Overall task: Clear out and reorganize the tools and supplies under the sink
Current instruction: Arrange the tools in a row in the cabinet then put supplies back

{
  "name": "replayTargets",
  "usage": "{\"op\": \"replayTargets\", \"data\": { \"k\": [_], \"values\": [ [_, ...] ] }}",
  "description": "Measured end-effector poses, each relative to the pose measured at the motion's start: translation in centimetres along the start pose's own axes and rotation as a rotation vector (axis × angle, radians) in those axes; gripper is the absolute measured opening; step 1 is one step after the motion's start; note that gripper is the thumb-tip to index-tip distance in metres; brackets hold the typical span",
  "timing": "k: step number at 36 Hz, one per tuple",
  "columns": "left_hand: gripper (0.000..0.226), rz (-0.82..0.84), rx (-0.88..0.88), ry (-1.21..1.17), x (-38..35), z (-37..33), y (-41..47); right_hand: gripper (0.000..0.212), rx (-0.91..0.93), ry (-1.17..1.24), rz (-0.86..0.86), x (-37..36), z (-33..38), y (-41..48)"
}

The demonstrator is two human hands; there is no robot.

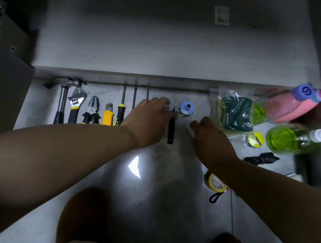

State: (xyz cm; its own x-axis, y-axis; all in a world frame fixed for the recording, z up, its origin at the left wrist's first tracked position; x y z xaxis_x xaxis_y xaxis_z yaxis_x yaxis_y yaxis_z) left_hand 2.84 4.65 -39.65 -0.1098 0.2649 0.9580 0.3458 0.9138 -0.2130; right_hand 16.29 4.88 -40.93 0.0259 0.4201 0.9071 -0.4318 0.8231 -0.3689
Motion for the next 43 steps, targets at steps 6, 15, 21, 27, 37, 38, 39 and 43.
{"op": "replayTargets", "data": {
  "k": [6, 15, 21, 27, 37, 38, 39, 43],
  "values": [
    [0.071, 0.115, -0.112, 0.097, -1.5, -2.3, 3.1, 0.032, 0.000, -0.057, 0.008, 0.2, 0.2, 0.8],
    [0.082, 0.192, -0.042, 0.207, -2.7, -2.3, 5.7, 0.039, -0.053, 0.010, -0.054, 1.9, 0.6, 2.2],
    [0.082, 0.183, 0.001, 0.198, -1.9, -1.3, 7.1, 0.046, -0.071, 0.029, -0.062, 2.2, 1.1, 3.4],
    [0.089, 0.177, 0.001, 0.228, -1.6, -0.6, 7.3, 0.054, -0.108, -0.002, -0.033, 1.6, 0.8, 4.2],
    [0.084, 0.138, 0.002, 0.211, -1.4, -0.2, 5.7, 0.039, -0.021, -0.085, -0.179, 1.6, 0.5, 1.6],
    [0.083, 0.145, 0.004, 0.211, -1.4, -0.2, 5.7, 0.041, -0.032, -0.090, -0.152, 1.0, 0.4, 1.5],
    [0.082, 0.159, 0.008, 0.216, -1.4, 0.3, 5.4, 0.043, -0.043, -0.090, -0.124, 0.5, 0.7, 1.6],
    [0.085, 0.182, 0.021, 0.213, -1.5, 0.5, 5.1, 0.051, -0.122, -0.080, -0.022, -0.7, 0.4, 2.2]
  ]
}}
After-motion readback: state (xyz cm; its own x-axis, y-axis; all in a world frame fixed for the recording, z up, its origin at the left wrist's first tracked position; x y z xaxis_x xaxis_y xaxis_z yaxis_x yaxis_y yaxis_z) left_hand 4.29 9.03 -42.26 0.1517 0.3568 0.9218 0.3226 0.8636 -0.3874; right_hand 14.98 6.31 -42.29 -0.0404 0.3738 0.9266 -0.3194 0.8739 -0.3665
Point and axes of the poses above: each hand's wrist, its own y-axis towards the middle knuckle, its own x-axis out of the back of the hand, z = x × y, the point moved 9 cm from there along y, towards the middle knuckle
